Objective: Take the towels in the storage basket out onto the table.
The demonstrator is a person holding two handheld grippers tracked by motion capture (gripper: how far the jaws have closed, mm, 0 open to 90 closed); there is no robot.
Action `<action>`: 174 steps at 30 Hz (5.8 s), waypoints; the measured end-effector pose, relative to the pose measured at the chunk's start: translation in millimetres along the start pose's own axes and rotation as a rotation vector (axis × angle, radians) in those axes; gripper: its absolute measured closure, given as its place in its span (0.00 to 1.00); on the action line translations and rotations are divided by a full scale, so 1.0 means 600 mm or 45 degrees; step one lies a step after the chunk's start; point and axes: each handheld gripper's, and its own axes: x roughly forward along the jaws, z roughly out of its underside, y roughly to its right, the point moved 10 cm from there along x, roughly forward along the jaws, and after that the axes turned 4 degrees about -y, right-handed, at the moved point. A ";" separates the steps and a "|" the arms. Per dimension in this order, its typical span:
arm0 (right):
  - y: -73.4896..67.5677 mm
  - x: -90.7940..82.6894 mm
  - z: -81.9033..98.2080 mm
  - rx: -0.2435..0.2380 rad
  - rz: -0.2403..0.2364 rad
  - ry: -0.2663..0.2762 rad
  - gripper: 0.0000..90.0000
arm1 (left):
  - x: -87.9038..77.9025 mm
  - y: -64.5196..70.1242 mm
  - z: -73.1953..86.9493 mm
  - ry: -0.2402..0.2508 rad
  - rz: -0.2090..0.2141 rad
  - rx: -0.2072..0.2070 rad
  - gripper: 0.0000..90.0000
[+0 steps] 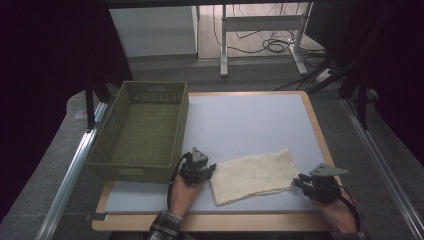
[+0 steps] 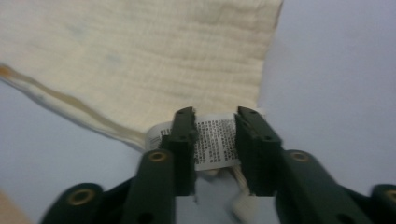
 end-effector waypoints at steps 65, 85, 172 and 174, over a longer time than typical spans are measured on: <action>-0.387 0.110 -0.119 -0.440 -0.412 -0.007 0.95 | -0.003 0.005 0.007 -0.021 0.009 -0.041 0.96; -0.309 0.034 -0.157 -0.290 -0.401 0.145 0.95 | -0.022 0.042 -0.092 0.142 0.033 0.066 0.96; -0.015 -0.060 -0.021 0.113 -0.010 0.127 0.81 | 0.081 0.197 -0.186 0.142 0.149 0.315 0.46; -0.005 -0.074 -0.031 0.119 0.012 0.156 0.75 | 0.088 0.192 -0.177 0.117 0.130 0.326 0.46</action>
